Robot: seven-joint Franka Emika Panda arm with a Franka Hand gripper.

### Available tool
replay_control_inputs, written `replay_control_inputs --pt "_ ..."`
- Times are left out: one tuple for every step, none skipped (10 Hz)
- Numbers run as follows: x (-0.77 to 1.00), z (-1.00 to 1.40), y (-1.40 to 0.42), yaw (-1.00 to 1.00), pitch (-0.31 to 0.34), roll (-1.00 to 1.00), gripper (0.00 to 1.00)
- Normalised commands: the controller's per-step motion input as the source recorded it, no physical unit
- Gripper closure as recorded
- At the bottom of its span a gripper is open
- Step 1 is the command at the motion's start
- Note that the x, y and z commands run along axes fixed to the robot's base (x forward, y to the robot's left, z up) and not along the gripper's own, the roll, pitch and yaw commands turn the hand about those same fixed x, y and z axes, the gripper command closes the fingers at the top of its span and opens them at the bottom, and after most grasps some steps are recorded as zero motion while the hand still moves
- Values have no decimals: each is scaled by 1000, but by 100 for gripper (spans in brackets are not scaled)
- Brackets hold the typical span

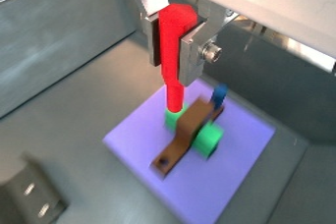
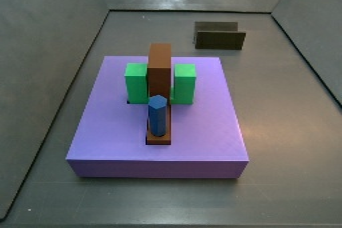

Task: Pick up the red object. Move up. Move to above the board. Insert the red object.
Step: Move to above the board, then insert the red object.

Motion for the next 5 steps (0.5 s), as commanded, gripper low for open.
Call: replay_control_inputs --pt "203 75 -397 9 128 25 100" --pt "124 50 -231 8 89 26 100" --pt "0 0 0 0 -4 0 100" --pt "0 -3 0 0 -10 0 100" --pt "0 -14 0 0 -14 -4 100"
